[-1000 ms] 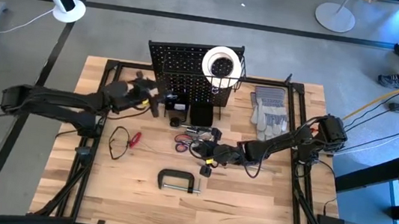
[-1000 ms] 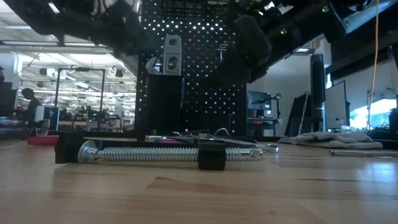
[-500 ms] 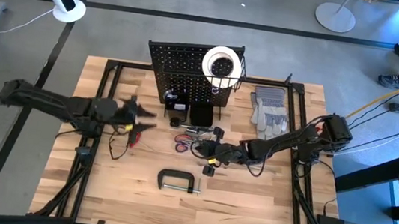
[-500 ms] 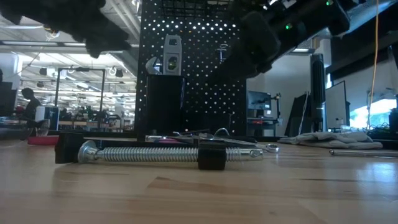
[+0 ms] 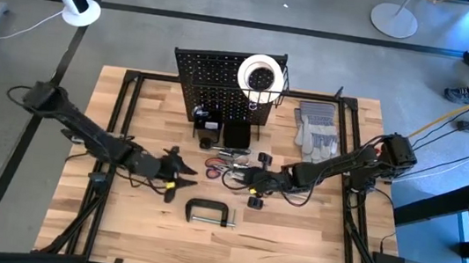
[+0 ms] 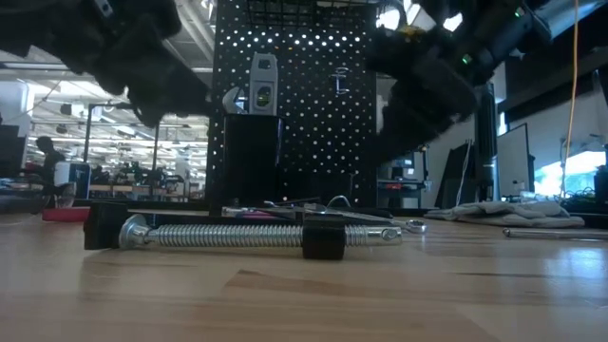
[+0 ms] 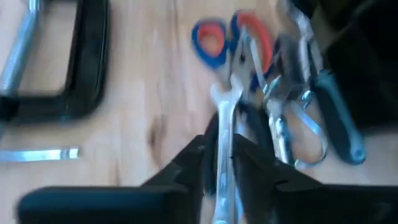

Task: Hang tools onto peg board
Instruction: Put the black clamp into the wire basket on the pegboard

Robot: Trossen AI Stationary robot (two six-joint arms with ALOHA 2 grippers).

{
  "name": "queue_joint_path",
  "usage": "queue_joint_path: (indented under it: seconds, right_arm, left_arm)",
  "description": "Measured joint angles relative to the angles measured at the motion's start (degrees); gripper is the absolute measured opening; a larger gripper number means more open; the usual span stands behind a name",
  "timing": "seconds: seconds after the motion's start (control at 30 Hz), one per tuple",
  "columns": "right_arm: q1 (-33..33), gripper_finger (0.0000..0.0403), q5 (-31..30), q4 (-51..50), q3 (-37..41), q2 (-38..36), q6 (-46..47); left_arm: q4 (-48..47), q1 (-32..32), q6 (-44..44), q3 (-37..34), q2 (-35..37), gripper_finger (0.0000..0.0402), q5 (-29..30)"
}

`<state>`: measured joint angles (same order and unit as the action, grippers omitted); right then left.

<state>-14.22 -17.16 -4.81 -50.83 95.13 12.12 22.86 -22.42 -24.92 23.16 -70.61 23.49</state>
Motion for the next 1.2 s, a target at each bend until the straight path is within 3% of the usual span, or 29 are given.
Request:
queue_joint_path:
  seconds: [0.13,0.27,0.57,0.87,1.2]
  right_arm:
    - [0.0,0.0132,6.7,-0.5,0.0,0.0,0.1]
    - [-0.1,0.0164,11.8,6.2,-0.1,0.5,-0.8]
    - [-0.8,0.0179,13.2,8.7,0.0,1.4,0.1]
    - [-8.4,0.0179,8.9,3.3,0.0,1.4,2.7]
    - [-13.3,0.0179,-2.6,0.8,0.0,1.4,5.7]
  left_arm:
    - [3.9,-0.9,-0.6,1.3,-6.9,0.0143,-1.0]
    - [3.6,-1.8,-0.6,5.0,-12.5,0.0143,-3.3]
    - [-3.1,-2.9,1.3,13.8,-21.9,0.0143,-7.2]
    - [-4.0,-2.4,1.3,17.2,-27.1,0.0149,-7.2]
    - [-6.6,-0.7,0.7,17.9,-29.7,0.0194,-8.6]
